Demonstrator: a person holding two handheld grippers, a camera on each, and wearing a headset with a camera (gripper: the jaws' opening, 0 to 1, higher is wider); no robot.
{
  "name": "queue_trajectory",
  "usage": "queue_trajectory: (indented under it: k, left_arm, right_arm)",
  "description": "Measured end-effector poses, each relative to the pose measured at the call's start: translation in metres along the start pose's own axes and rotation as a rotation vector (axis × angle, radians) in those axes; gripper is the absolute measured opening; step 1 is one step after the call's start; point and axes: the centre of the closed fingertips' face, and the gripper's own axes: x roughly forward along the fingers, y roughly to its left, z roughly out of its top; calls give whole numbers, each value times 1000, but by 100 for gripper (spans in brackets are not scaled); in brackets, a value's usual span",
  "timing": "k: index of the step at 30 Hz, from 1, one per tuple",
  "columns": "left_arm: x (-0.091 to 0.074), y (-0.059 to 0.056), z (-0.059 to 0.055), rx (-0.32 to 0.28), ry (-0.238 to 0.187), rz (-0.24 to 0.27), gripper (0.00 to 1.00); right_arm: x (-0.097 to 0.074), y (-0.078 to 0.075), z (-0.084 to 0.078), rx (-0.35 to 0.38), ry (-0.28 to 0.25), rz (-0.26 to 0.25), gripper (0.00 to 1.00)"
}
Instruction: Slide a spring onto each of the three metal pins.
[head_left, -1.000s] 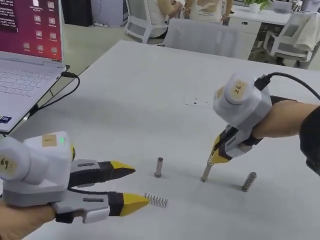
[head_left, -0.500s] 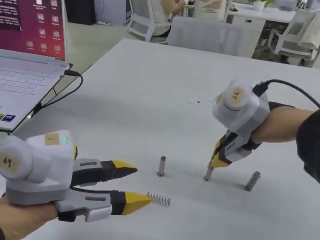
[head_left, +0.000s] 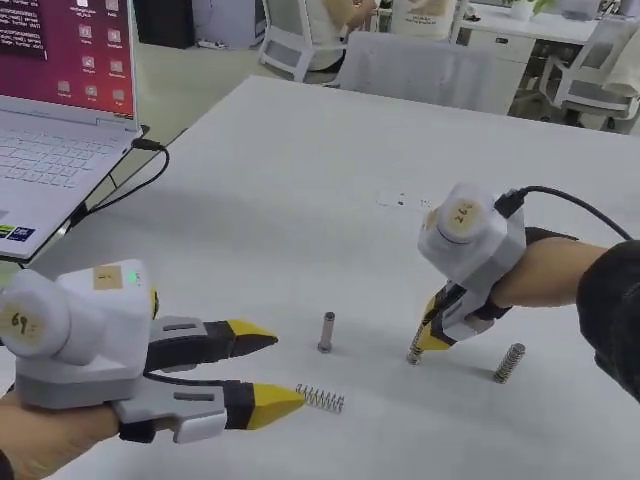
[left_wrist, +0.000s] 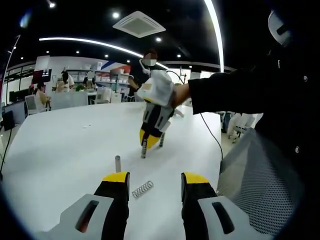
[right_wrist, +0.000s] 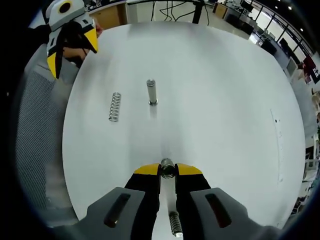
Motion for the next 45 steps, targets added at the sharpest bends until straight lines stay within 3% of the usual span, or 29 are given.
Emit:
queue_trajectory:
  k: [27, 34, 45]
  left_arm:
    - [2, -2, 0, -5, 5, -3, 35]
    - [2, -2, -1, -8, 5, -4, 35]
    - [2, -2, -1, -9, 6, -5, 35]
  right_arm:
    - [9, -1, -5, 24, -6, -3, 9]
    - [11, 1, -11, 18, 16, -2, 9]
    - [10, -1, -12, 33, 6, -4, 17]
